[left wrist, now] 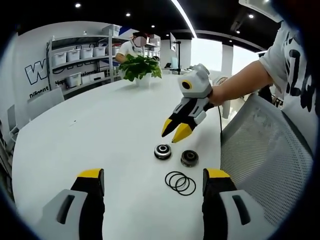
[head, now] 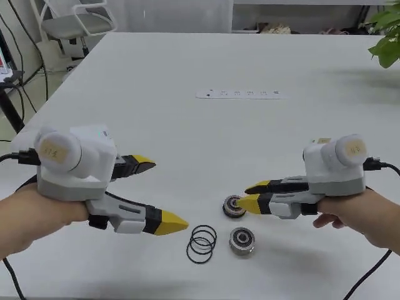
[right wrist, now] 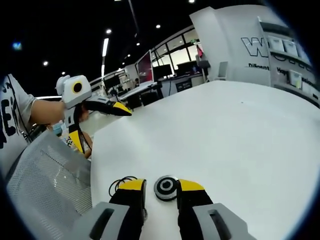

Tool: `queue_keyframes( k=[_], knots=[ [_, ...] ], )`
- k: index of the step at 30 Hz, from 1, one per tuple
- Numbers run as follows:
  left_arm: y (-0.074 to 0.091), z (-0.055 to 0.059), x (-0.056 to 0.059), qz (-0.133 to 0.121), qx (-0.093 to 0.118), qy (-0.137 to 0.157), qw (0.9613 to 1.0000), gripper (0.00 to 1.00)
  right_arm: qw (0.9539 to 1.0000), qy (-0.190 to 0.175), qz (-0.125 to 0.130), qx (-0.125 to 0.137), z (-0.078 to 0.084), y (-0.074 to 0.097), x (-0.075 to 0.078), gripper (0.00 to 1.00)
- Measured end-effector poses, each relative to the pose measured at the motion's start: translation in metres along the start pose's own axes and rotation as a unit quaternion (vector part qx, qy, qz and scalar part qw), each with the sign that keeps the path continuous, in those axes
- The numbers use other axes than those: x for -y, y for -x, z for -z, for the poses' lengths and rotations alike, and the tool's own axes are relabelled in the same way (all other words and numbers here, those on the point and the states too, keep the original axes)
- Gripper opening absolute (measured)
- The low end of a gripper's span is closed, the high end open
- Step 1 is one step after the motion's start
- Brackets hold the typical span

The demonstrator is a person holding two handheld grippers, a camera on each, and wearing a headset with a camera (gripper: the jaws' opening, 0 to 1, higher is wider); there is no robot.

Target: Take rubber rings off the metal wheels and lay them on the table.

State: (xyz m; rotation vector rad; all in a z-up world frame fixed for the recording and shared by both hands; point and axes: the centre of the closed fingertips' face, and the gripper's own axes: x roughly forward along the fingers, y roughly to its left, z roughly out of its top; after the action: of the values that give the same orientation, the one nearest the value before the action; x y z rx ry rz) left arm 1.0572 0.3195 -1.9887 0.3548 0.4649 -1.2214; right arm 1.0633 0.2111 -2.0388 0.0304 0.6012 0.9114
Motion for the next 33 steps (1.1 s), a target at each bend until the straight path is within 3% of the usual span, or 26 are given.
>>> queue_keyframes(
  k=[18, 33],
  knots=[
    [-0.039, -0.004, -0.009, 0.018, -0.010, 0.010, 0.9997, 0.69, 0.9999, -0.002, 0.014, -0.006, 0.013, 0.003, 0.017, 0.24],
    [-0.071, -0.003, -0.001, 0.043, -0.015, 0.020, 0.9988, 0.61, 0.9994, 0.026, 0.005, -0.023, 0.026, -0.003, 0.013, 0.22]
  ],
)
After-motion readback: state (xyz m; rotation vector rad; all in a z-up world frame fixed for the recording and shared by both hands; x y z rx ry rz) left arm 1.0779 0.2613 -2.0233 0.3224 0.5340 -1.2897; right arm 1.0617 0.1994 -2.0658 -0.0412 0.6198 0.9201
